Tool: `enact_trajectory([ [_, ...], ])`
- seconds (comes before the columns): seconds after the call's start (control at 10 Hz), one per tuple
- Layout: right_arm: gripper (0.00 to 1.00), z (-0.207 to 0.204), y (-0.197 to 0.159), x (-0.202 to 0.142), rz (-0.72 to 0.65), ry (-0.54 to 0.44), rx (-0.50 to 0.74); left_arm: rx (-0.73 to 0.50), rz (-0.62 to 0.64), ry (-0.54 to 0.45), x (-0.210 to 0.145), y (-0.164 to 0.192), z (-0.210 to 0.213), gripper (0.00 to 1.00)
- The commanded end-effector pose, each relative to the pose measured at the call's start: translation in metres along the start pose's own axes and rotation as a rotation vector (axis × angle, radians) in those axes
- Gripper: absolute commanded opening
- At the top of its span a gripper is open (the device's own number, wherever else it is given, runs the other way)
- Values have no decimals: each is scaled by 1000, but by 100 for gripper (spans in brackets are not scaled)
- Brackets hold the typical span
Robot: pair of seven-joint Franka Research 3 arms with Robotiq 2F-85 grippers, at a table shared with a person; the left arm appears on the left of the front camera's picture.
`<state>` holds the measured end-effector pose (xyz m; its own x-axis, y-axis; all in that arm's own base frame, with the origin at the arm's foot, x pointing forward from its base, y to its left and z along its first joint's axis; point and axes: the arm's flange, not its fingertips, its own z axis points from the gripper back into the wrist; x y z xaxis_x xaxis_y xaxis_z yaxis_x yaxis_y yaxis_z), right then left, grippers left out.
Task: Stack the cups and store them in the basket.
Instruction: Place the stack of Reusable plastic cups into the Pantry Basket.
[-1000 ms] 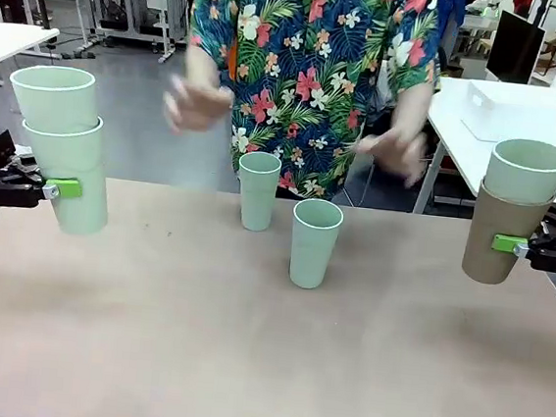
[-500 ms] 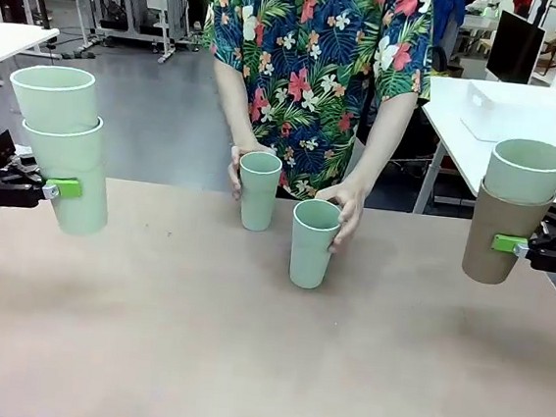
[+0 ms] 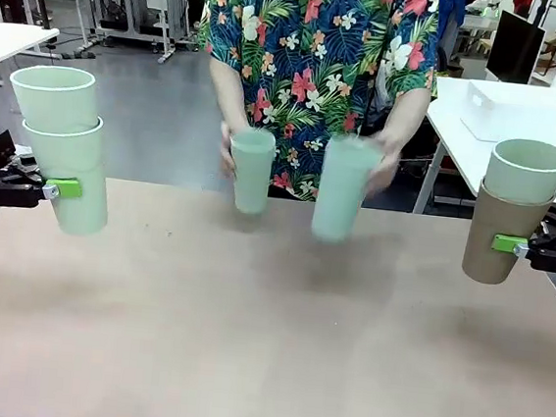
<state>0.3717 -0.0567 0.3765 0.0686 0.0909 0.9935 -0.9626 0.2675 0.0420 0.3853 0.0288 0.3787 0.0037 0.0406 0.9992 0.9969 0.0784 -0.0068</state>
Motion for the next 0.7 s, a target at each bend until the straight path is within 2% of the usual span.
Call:
enact_trajectory([
  [0.0, 87, 0, 1, 4, 14, -9, 3, -15, -15, -9, 2, -2, 3, 86],
  [0.6, 87, 0, 1, 4, 14, -9, 3, -15, -15, -9, 2, -2, 3, 86],
])
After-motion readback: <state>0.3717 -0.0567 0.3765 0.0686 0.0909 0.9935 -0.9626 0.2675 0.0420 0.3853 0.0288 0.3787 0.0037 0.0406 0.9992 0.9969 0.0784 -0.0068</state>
